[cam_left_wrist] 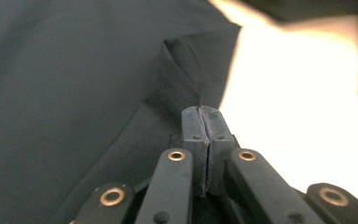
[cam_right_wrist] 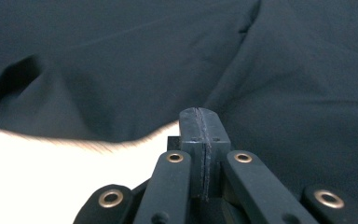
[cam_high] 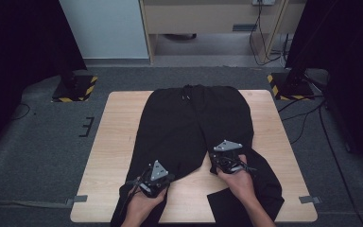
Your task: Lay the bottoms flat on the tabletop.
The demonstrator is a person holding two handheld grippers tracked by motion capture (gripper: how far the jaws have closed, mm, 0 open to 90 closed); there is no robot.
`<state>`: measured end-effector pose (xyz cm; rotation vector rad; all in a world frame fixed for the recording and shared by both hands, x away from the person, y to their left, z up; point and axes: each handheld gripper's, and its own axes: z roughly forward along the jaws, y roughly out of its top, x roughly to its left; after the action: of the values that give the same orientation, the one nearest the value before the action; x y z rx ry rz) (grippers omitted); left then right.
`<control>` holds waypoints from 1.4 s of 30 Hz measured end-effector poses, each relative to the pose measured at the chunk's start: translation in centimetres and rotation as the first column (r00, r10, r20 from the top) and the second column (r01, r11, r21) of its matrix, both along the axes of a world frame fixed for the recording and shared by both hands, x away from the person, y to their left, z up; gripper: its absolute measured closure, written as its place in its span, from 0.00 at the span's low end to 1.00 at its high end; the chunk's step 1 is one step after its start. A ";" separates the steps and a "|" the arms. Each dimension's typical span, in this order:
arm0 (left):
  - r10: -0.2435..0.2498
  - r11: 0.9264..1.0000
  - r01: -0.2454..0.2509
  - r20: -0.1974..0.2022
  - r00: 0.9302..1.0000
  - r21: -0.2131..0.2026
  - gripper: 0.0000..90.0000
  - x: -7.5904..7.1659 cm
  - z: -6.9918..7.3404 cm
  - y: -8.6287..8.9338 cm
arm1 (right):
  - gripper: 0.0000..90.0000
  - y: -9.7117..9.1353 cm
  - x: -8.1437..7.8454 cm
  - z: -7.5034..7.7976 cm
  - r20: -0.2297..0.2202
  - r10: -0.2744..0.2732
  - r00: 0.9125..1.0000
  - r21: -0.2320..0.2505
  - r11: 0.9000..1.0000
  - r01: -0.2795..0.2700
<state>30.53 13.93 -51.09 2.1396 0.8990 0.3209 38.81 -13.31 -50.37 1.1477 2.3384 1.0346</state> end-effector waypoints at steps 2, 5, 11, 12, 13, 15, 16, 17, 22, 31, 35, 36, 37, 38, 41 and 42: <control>-0.031 0.999 0.031 -0.036 0.999 -0.016 0.99 -0.8 0.1 -0.2 | 1.00 0.4 0.1 0.1 -0.004 0.014 1.000 -0.001 1.000 -0.014; -0.082 0.996 0.079 -0.076 0.994 -0.042 0.99 -1.9 0.1 -0.7 | 1.00 1.3 0.0 -0.3 -0.025 0.050 0.998 -0.012 0.999 -0.051; -0.079 0.996 0.078 -0.050 0.996 -0.034 0.68 -2.9 0.7 -0.8 | 0.83 0.8 -0.7 -0.9 -0.040 0.078 0.996 -0.007 0.997 -0.079; -0.063 0.997 0.061 -0.028 0.998 -0.041 0.65 -2.8 1.1 -0.3 | 0.75 0.5 -0.9 -0.6 -0.021 0.064 0.998 0.002 0.998 -0.064; -0.044 0.998 0.044 -0.004 0.999 -0.042 0.61 -2.6 1.5 0.2 | 0.68 0.0 -1.1 -0.2 -0.011 0.054 0.999 0.013 0.998 -0.054; -0.010 0.999 0.011 0.037 0.999 -0.032 0.54 -2.1 2.3 1.5 | 0.55 -1.2 -1.5 0.6 0.020 0.030 0.999 0.024 0.999 -0.030; 0.009 0.999 -0.008 0.049 0.999 -0.031 0.53 -1.7 2.5 2.3 | 0.51 -1.9 -1.7 1.0 0.033 0.017 0.999 0.027 0.999 -0.018; 0.034 0.999 -0.033 0.062 0.998 -0.022 0.51 -1.4 2.7 3.3 | 0.47 -2.7 -1.9 1.3 0.039 0.007 0.999 0.033 0.999 -0.009; 0.183 0.981 -0.187 0.093 0.979 0.044 0.44 1.0 2.2 8.5 | 0.34 -7.5 -2.2 1.8 0.065 -0.089 0.994 0.010 0.996 0.089; 0.339 0.938 -0.342 0.059 0.939 0.062 0.40 4.8 0.1 13.6 | 0.64 -15.5 -2.0 0.8 0.033 -0.260 0.965 0.022 0.966 0.259; 0.341 0.940 -0.340 0.001 0.940 0.030 0.39 6.5 -0.6 13.5 | 0.58 -17.2 -2.5 -0.3 -0.012 -0.269 0.963 0.017 0.963 0.269; 0.330 0.943 -0.329 -0.007 0.944 0.040 0.39 6.8 -0.8 13.2 | 0.52 -17.4 -2.4 -0.7 -0.026 -0.264 0.964 0.022 0.964 0.265; 0.319 0.947 -0.318 -0.019 0.947 0.040 0.38 7.1 -0.8 12.8 | 0.49 -17.5 -2.2 -1.1 -0.049 -0.261 0.964 0.024 0.965 0.262; 0.313 0.949 -0.312 -0.021 0.949 0.041 0.38 7.3 -0.9 12.4 | 0.47 -17.4 -2.2 -1.5 -0.053 -0.266 0.962 0.017 0.963 0.268; 0.306 0.949 -0.302 -0.026 0.952 0.091 0.42 7.9 -1.2 11.5 | 0.52 -17.4 -1.9 -2.1 -0.060 -0.260 0.964 0.017 0.965 0.261; 0.307 0.947 -0.302 -0.030 0.951 0.107 0.42 8.1 -1.4 11.4 | 0.54 -17.3 -1.8 -2.3 -0.059 -0.253 0.966 0.011 0.967 0.254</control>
<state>38.65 25.31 -52.47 2.1041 1.2688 0.4825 37.02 -30.65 -52.63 1.4565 2.1546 0.9437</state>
